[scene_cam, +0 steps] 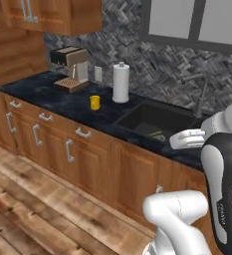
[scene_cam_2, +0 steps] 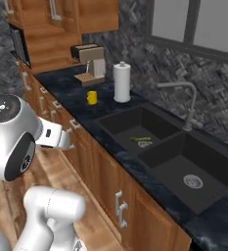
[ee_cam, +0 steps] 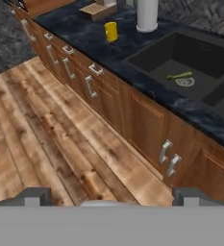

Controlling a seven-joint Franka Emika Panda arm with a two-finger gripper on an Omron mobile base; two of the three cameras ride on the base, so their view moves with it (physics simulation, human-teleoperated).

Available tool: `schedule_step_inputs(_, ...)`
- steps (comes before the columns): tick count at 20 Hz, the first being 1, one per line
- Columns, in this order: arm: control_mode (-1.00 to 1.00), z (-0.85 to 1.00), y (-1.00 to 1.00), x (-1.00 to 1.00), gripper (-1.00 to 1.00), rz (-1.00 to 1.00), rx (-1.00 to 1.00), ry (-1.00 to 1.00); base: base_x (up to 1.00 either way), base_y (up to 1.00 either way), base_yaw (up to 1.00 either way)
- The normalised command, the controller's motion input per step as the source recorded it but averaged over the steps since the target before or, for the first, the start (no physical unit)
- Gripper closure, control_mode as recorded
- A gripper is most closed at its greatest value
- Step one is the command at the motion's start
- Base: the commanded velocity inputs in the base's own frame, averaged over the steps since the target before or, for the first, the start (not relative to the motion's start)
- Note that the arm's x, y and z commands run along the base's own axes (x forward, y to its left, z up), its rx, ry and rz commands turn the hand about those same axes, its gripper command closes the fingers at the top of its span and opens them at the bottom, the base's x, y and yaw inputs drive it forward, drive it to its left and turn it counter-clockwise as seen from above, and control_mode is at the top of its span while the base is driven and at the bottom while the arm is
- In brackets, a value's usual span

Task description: Clear the mugs and bowl far away from the sink.

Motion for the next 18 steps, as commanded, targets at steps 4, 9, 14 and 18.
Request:
schedule_step_inputs(4,1.0,0.0,0.0,0.0,-1.0,0.0,0.0,0.0,0.97,0.68,-0.29)
schedule_step_inputs(9,1.0,0.0,0.0,0.0,-1.0,0.0,0.0,0.0,0.81,0.7,-0.28)
schedule_step_inputs(14,1.0,0.0,0.0,0.0,-1.0,0.0,0.0,0.0,0.61,0.34,-0.25)
schedule_step_inputs(18,1.0,0.0,0.0,0.0,-1.0,0.0,0.0,0.0,0.5,0.07,-0.18)
